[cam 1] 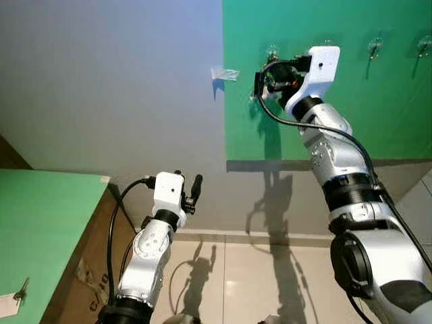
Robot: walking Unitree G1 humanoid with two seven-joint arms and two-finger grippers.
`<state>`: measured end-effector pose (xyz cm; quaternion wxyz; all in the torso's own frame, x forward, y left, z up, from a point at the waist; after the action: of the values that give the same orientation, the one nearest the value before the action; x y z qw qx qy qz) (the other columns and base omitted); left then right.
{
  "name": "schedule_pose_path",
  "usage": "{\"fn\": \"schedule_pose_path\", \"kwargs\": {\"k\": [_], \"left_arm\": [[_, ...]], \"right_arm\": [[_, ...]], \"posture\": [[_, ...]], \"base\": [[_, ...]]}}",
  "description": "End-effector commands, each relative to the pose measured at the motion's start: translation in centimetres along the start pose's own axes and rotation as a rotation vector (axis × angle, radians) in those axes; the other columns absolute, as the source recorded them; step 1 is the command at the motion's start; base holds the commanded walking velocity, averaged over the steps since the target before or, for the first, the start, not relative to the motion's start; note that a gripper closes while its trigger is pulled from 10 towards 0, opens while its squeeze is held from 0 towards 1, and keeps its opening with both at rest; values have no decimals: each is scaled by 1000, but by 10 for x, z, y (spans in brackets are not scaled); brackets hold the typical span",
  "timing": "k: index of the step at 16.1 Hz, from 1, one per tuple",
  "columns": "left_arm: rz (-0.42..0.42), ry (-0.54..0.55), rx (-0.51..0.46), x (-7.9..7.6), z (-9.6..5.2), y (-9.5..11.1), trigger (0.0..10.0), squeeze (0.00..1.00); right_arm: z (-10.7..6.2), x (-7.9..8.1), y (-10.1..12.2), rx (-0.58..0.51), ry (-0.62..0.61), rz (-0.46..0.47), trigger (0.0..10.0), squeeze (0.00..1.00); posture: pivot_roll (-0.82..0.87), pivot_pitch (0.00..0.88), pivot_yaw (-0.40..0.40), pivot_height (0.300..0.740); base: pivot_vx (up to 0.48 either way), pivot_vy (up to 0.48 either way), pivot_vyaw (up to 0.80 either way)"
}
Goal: Hang keys on a hook
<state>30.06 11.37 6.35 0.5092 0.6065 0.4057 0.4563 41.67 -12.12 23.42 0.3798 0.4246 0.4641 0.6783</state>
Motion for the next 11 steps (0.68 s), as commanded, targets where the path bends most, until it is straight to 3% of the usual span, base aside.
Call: {"fn": "schedule_pose_path", "kwargs": {"k": [1,7,11], "left_arm": [[-1,8,10,3,-1,-1,10000,0],[-11,25,15,6,-4,-2,10000,0],[-15,31,18,8,-5,-2,10000,0]], "right_arm": [[6,5,6,-18,11,34,0,0],[9,1,-6,54,-17,333,0,0],[9,-4,-8,70,-48,439,0,0]], "posture": [[-166,0,71,740],[-154,0,65,740],[-155,0,65,740]], "base": [[0,0,0],[0,0,0],[0,0,0]]}}
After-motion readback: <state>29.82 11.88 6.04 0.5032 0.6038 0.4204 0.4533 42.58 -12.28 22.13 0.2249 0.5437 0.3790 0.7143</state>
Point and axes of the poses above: a point about 5 cm out from each wrist's last joint towards the gripper, its own z axis pointing out of the wrist towards the gripper, its own y axis along the axis of the wrist's last joint, x = y × z, the point moved 2 cm from there along z, pointing out of the wrist towards the gripper, and after that the axes turned 7 degrees about z, right-handed, at the moved point
